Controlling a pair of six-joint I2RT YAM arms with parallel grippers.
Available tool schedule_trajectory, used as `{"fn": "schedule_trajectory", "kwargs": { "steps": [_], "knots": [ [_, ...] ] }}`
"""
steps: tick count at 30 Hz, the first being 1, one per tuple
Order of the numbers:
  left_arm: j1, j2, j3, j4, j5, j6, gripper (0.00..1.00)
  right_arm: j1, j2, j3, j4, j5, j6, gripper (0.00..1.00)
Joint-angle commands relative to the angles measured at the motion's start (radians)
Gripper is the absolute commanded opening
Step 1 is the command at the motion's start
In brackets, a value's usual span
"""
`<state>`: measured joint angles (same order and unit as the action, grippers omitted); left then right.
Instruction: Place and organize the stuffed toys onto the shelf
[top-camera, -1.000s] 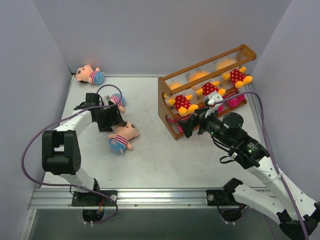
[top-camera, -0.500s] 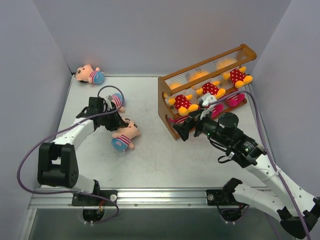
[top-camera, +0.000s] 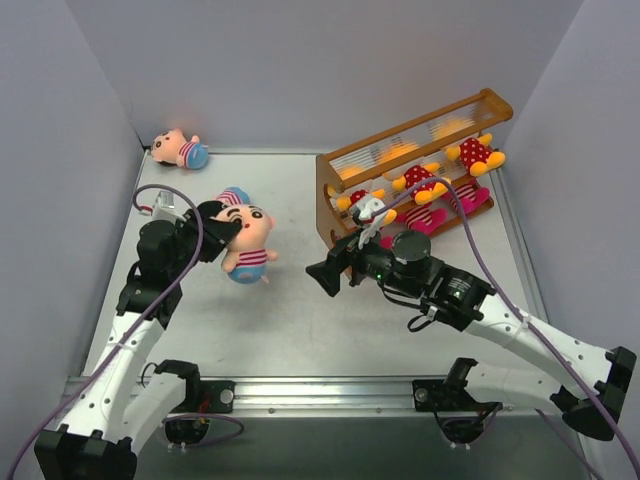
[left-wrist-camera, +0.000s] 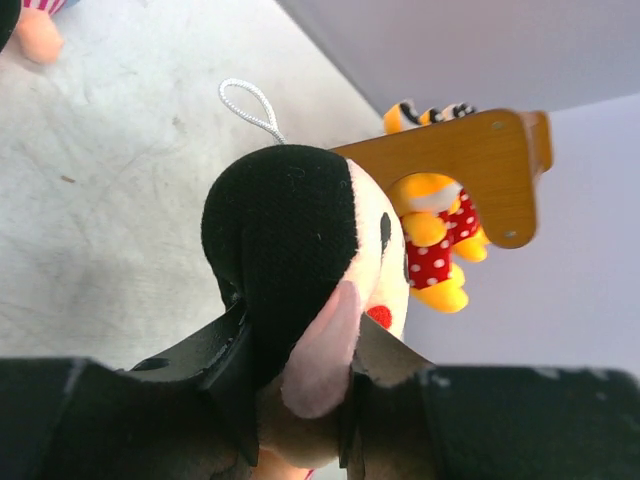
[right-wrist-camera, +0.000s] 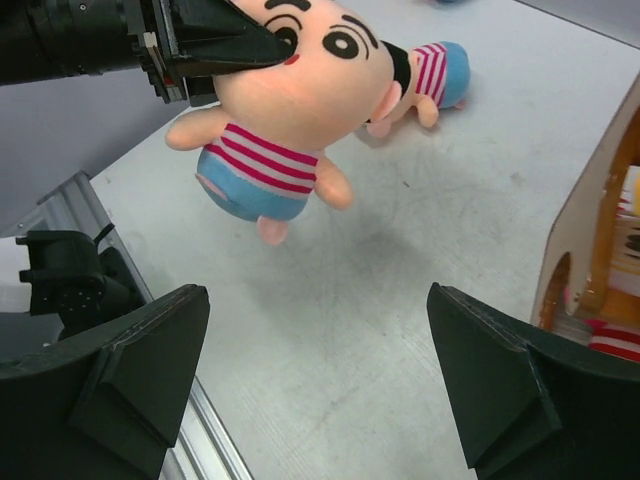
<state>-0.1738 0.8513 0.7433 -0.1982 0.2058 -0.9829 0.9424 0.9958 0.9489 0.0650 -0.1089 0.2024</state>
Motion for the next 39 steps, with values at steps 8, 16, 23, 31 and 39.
{"fn": "schedule_trajectory", "kwargs": {
  "steps": [8,16,23,31,39],
  "knots": [
    [-0.05,-0.138,-0.009,0.117,-0.144,-0.223,0.14,0.081,0.202,0.142,0.183,0.077,0.202,0.9],
    [-0.093,-0.135,-0.013,0.146,-0.167,-0.234,0.14,0.084,0.332,0.234,0.205,0.103,0.264,0.89],
    [-0.136,-0.117,-0.018,0.183,-0.183,-0.234,0.14,0.084,0.434,0.291,0.187,0.132,0.299,0.84],
    [-0.242,-0.097,-0.013,0.232,-0.267,-0.197,0.14,0.084,0.495,0.346,0.179,0.121,0.29,0.75],
    [-0.317,-0.074,0.016,0.226,-0.322,-0.122,0.15,0.084,0.503,0.352,0.121,0.156,0.27,0.45]
  ]
}}
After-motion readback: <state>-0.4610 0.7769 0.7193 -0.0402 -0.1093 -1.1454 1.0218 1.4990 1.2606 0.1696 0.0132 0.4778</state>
